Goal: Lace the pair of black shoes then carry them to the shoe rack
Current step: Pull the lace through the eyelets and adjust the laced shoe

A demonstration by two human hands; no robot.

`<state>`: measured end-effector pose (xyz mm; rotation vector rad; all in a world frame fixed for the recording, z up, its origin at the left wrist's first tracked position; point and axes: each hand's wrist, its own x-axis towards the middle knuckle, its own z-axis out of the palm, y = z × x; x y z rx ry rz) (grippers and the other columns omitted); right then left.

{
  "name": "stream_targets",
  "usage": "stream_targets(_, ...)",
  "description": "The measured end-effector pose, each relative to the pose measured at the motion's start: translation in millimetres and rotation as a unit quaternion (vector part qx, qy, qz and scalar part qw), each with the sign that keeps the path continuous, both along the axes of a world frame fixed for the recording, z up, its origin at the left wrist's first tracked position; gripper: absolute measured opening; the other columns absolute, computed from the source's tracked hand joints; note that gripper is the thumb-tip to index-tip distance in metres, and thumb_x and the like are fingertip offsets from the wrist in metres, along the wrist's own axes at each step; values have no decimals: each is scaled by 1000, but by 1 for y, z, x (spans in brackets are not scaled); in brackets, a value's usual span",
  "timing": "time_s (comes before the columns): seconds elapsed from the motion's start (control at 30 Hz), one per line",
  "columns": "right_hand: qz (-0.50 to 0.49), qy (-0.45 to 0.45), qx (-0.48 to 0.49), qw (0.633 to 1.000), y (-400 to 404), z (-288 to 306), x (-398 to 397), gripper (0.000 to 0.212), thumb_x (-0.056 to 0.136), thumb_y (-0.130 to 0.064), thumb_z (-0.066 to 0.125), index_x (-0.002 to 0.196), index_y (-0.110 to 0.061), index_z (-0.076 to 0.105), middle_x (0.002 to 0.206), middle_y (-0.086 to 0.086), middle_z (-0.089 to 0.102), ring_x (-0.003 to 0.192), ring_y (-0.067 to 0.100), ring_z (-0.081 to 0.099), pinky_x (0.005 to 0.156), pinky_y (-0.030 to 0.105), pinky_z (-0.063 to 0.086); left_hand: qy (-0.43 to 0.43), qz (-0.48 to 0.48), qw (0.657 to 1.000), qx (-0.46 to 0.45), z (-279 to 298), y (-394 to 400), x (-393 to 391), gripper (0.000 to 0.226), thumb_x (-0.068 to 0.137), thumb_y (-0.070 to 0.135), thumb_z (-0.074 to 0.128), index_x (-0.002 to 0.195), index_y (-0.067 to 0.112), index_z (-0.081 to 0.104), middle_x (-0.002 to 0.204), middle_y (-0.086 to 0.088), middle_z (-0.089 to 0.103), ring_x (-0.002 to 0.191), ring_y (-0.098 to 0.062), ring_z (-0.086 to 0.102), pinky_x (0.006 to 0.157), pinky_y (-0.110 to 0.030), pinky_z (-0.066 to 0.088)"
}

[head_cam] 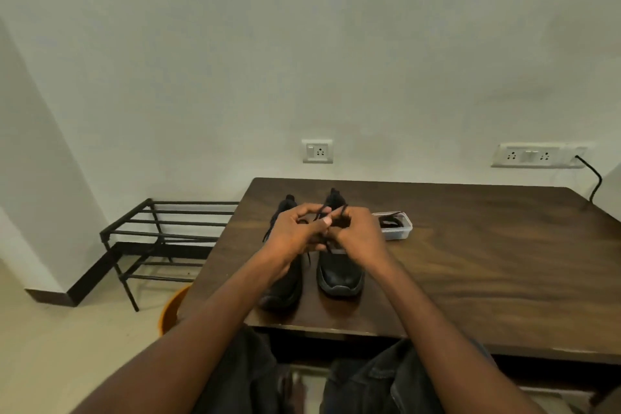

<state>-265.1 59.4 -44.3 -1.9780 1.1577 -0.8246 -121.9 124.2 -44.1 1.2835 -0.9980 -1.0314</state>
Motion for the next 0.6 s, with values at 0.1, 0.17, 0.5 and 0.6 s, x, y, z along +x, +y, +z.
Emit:
stream_targets(0.1, 60, 5, 16, 998, 15, 16, 20, 17, 94, -24, 77, 111, -22, 77, 98, -9, 76, 89, 5, 70, 83, 27, 59, 21, 61, 998, -2, 8, 11, 21, 14, 92, 5, 74, 105, 9, 76, 92, -10, 77, 79, -20, 75, 69, -31, 61)
stream_targets(0.17, 69, -51, 66, 994, 24, 21, 47, 15, 98, -21, 72, 112, -18, 78, 98, -3, 79, 88, 14, 76, 87, 37, 63, 76, 101, 992, -10, 10, 20, 50, 12, 92, -2, 71, 102, 4, 76, 92, -13, 78, 84, -24, 76, 73, -33, 62)
stream_targets(0.5, 109, 38, 15, 993, 35, -24, 248, 17, 100, -13, 65, 94, -14, 81, 87, 6, 78, 85, 24, 73, 82, 43, 60, 75, 285, 955, 27, -39, 56, 215, 15, 90, -7, 71, 94, 6, 77, 88, -11, 78, 85, -24, 76, 75, -30, 63)
stream_targets(0.6, 155, 103, 2, 983, 32, -56, 305, 14, 96, -9, 68, 92, -13, 81, 88, 7, 77, 88, 24, 73, 80, 43, 61, 56, 340, 936, 68, -74, 61, 255, 15, 90, -8, 71, 90, 7, 76, 90, -12, 77, 85, -23, 76, 70, -26, 62)
